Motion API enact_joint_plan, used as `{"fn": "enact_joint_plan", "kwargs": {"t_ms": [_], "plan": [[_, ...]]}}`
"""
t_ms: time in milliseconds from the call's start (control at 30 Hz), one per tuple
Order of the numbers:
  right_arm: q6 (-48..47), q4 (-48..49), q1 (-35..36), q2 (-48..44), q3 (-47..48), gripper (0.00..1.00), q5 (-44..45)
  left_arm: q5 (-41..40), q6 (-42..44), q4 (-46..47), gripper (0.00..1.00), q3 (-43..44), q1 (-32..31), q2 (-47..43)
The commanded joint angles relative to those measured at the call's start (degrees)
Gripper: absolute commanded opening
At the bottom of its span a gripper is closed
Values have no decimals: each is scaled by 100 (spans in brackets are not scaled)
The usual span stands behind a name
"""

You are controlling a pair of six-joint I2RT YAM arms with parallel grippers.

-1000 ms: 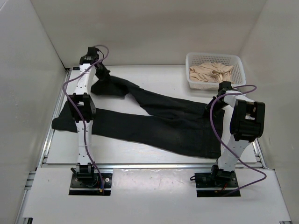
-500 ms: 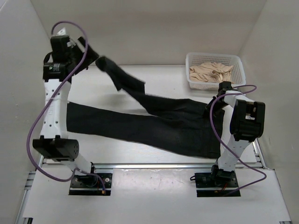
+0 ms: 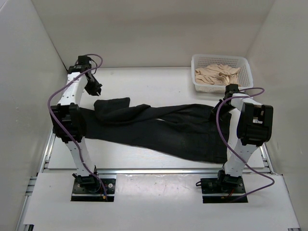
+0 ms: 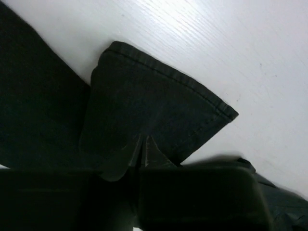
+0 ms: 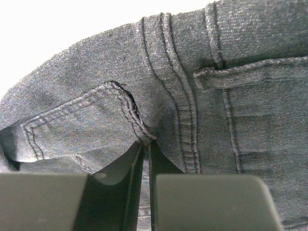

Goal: Fold and stack the trousers
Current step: Flatten the trousers out

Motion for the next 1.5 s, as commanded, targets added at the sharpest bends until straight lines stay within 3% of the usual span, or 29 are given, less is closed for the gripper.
{"fn": "enact_joint_plan", "kwargs": {"t_ms": [0,33,100,167,267,433,633,833,967,1100,1167,1200,1233,1267,1467], "plan": [[-174,-6,-51,72,-91,11,242,-326,-34,-241,21,308,-146,-169],[-174,-6,-51,72,-91,11,242,-326,-34,-188,36,90,-199,-169],[-174,-6,-51,72,-91,11,242,-274,44,-39,55,-184,-252,-274],[-174,-6,-51,72,-91,11,190,-273,237,85,96,-483,-409,-327],[-236,-6,-51,72,-91,11,137,35,440,6,100,-545,-410,110],[-236,-6,-51,72,-38,11,84,-677,195,5,100,-598,-480,568],[-289,-6,-51,72,-91,11,32,-967,53,-161,98,-378,-428,727],[-289,-6,-51,72,-91,11,-21,-880,-70,-162,91,-308,99,560],[-289,-6,-51,72,-91,11,-21,190,-8,137,91,-370,424,727],[-289,-6,-51,72,-91,11,-83,289,114,-20,89,322,364,1227],[-289,-6,-51,72,-91,11,-83,289,185,-239,74,674,294,1596],[-289,-6,-51,124,-91,11,-83,289,185,-319,35,859,293,1684],[-289,-6,-51,125,-91,11,-83,359,185,-372,17,1209,293,1816],[-289,-6,-51,125,-39,11,-83,455,237,-425,10,1404,293,1817],[-289,-58,-51,177,75,11,-162,764,116,-293,10,2590,381,2167]]}}
